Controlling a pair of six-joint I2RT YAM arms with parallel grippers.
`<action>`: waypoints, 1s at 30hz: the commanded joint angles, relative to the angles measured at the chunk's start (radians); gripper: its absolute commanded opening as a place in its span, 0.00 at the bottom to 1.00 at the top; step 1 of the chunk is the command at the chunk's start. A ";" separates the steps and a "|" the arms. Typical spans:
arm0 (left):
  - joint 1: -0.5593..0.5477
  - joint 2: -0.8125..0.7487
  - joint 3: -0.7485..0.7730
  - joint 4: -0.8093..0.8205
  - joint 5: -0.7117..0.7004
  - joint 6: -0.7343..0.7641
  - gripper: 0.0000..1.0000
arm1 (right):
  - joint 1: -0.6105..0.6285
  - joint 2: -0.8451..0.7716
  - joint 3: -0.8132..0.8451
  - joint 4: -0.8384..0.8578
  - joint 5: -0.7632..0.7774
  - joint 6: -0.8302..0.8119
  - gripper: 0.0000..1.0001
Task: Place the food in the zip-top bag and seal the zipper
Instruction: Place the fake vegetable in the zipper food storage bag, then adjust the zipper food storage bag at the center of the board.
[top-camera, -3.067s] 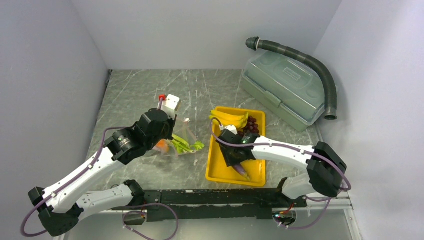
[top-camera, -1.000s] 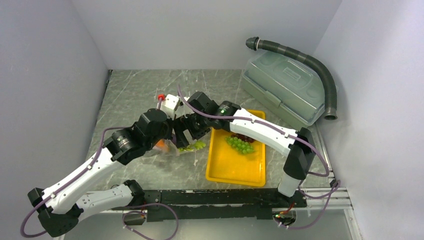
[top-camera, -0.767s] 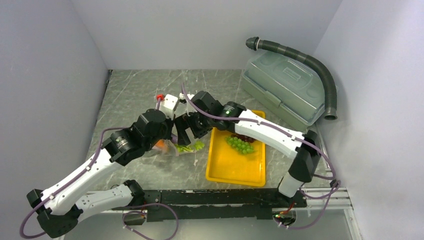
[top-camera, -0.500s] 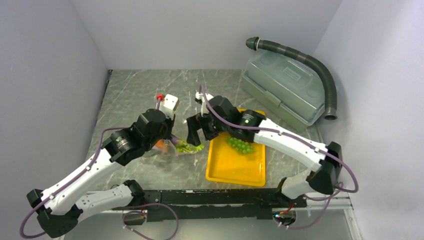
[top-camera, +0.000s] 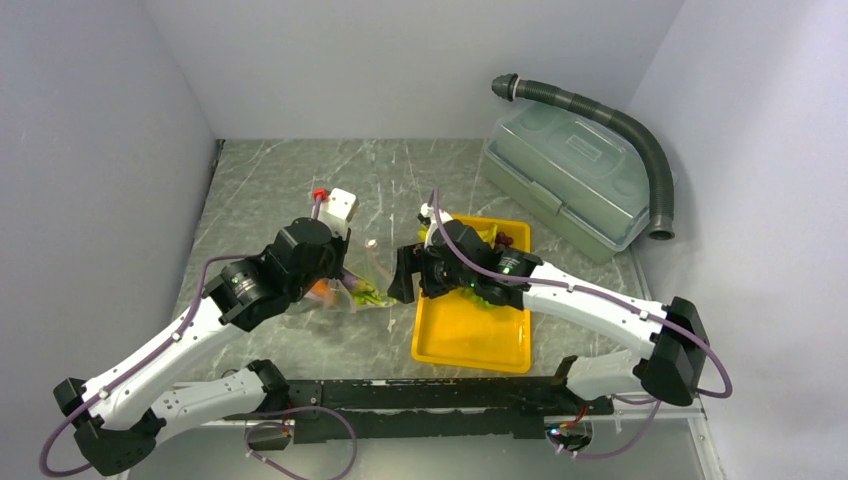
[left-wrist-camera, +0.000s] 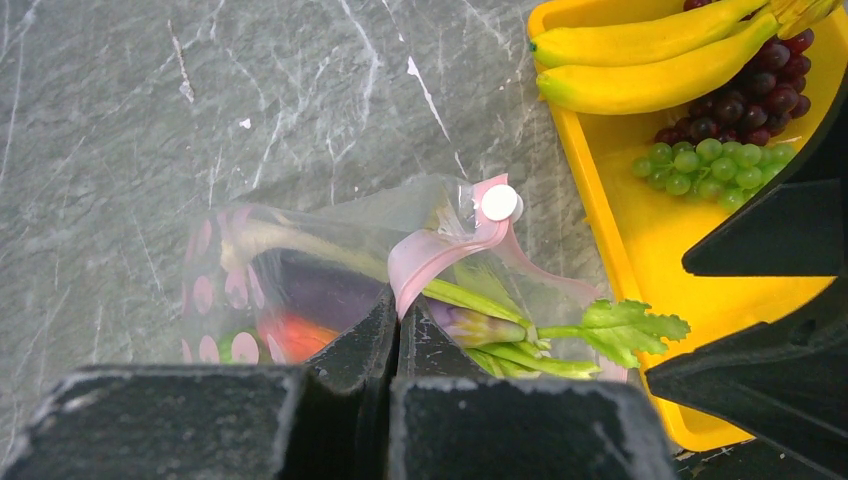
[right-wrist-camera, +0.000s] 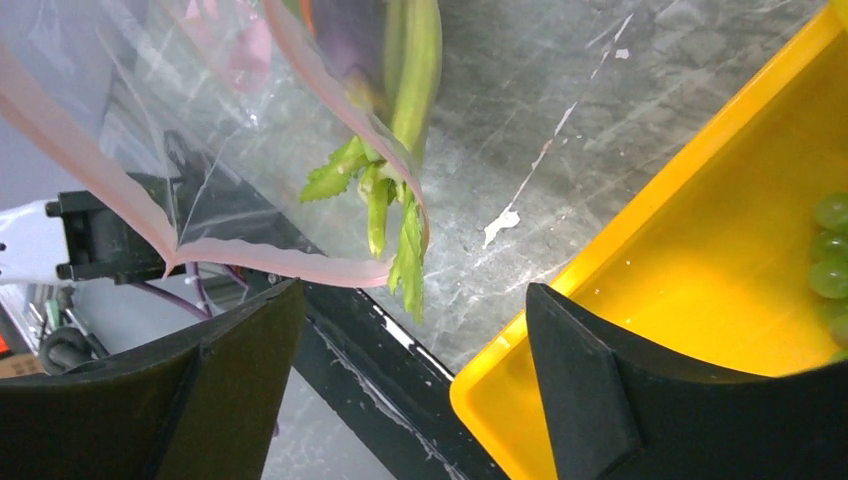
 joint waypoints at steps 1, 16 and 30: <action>-0.001 -0.013 0.003 0.050 0.005 0.006 0.00 | -0.002 0.017 0.003 0.139 0.014 0.073 0.81; 0.000 -0.018 0.001 0.049 0.010 0.010 0.00 | -0.017 0.219 0.189 0.177 0.009 -0.022 0.53; -0.002 -0.027 0.045 0.015 0.009 0.001 0.00 | -0.047 0.207 0.283 0.134 -0.031 -0.079 0.00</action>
